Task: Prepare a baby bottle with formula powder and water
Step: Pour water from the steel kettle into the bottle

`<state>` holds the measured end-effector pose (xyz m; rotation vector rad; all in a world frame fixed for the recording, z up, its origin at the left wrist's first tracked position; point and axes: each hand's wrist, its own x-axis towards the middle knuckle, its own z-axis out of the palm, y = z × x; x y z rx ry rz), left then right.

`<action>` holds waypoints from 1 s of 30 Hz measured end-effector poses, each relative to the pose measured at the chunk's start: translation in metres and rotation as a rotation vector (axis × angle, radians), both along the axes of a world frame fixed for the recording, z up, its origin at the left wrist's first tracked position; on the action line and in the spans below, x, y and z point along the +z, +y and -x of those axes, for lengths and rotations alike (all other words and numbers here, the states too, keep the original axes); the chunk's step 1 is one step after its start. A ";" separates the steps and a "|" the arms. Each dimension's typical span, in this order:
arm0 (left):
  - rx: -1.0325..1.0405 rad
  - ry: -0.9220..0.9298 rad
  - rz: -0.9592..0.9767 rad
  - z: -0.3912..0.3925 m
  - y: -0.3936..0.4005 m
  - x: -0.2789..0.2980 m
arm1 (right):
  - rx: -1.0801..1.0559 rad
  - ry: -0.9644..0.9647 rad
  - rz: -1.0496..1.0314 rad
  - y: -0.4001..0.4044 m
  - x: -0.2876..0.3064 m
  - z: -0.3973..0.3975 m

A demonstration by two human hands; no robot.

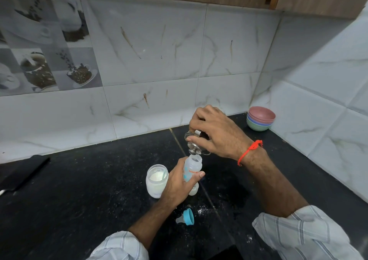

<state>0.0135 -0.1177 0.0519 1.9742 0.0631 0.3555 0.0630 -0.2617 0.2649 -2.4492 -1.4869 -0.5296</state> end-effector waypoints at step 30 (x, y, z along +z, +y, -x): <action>0.028 -0.053 0.038 0.003 0.001 -0.001 | -0.081 0.390 -0.282 -0.018 -0.041 -0.022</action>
